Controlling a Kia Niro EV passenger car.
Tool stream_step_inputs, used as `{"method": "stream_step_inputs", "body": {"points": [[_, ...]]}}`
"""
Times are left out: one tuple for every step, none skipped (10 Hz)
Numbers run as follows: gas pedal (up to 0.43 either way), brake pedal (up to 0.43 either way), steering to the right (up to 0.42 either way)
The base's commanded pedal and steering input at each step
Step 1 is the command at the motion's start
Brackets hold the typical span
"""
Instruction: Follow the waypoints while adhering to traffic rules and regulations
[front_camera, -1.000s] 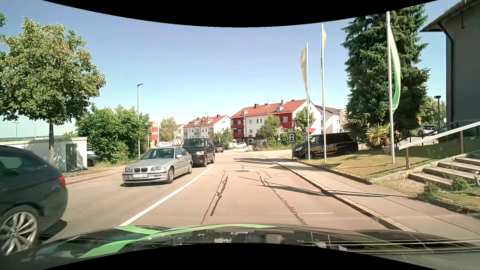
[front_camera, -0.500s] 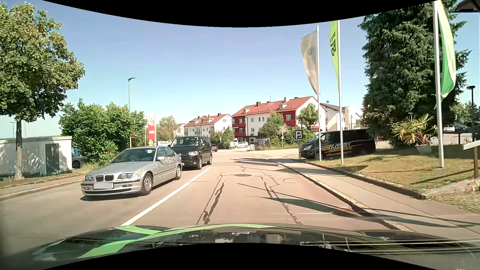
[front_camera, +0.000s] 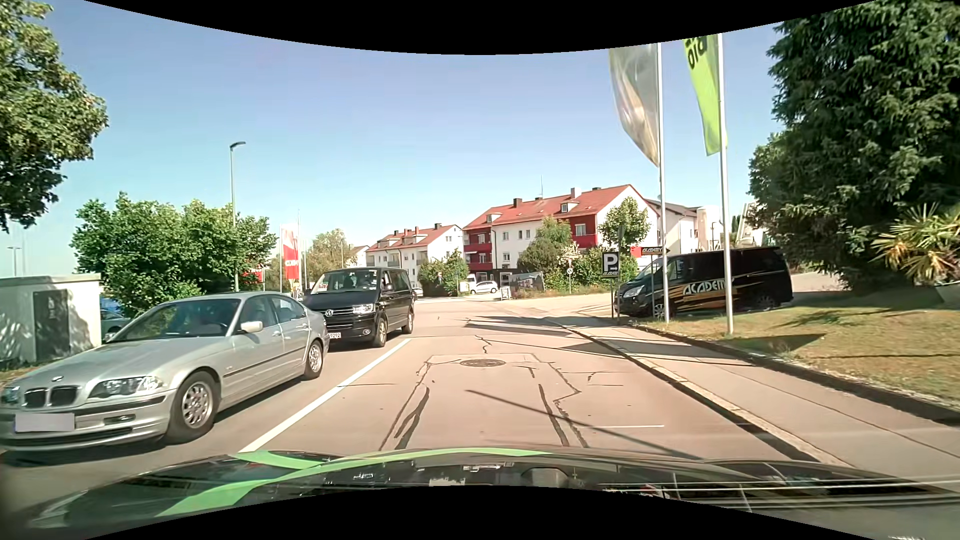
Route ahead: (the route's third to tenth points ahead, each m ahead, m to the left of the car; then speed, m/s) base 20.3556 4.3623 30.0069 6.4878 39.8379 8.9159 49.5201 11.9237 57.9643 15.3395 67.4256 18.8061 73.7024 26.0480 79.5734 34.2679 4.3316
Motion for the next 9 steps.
{"method": "stream_step_inputs", "body": {"points": [[0.0, 0.0, -0.016], [0.0, 0.0, -0.019], [0.0, 0.0, -0.02], [0.0, 0.0, -0.02], [0.0, 0.0, -0.02], [0.0, 0.0, -0.02], [0.0, 0.0, -0.02], [0.0, 0.0, -0.019], [0.0, 0.0, -0.019]]}}
